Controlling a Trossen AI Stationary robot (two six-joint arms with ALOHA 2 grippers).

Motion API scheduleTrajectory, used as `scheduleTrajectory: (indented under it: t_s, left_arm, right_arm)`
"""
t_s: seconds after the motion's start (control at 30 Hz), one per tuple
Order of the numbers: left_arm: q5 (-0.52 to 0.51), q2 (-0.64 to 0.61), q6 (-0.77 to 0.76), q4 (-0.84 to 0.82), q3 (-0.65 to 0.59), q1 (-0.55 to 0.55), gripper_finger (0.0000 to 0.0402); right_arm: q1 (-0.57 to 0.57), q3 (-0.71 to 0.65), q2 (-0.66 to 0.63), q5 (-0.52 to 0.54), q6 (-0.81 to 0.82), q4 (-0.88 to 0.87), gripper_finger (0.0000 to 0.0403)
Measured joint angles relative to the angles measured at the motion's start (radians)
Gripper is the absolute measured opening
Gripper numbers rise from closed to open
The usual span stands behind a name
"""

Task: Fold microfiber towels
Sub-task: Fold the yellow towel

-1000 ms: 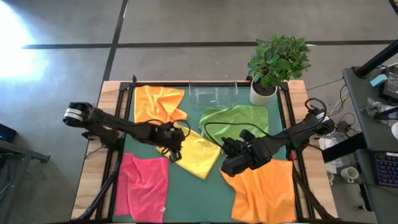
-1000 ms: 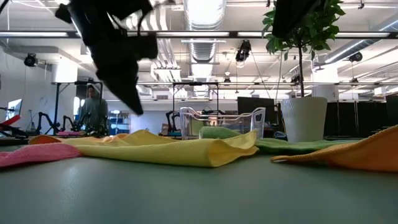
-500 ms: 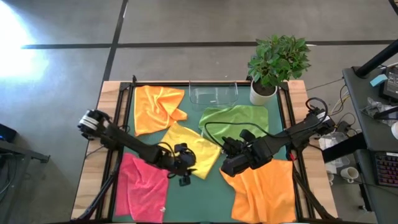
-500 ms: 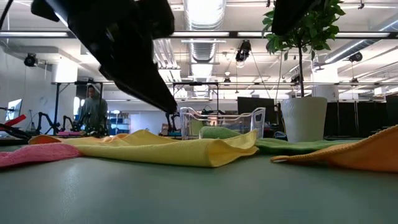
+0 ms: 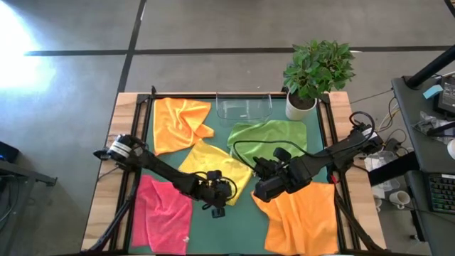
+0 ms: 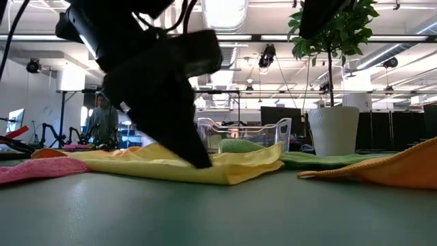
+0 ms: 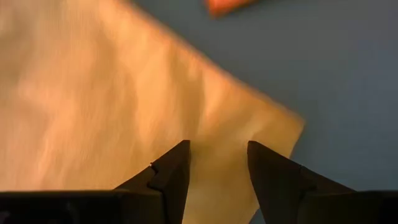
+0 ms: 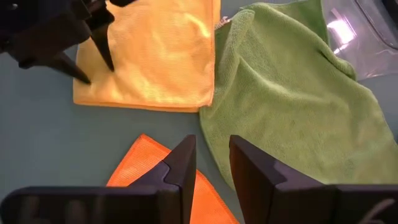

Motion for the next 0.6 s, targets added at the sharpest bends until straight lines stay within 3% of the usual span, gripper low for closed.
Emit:
scheduleTrajectory:
  t_s: [0.3, 0.6]
  left_arm:
    - [0.087, -0.009, 0.070, -0.094, -0.017, -0.016, 0.0145]
    - [0.226, -0.055, 0.220, -0.304, -0.012, -0.121, 0.0145]
  right_arm:
    - [0.000, 0.000, 0.000, 0.001, -0.032, -0.001, 0.0089]
    - [-0.003, 0.000, 0.000, 0.000, -0.035, 0.000, 0.0089]
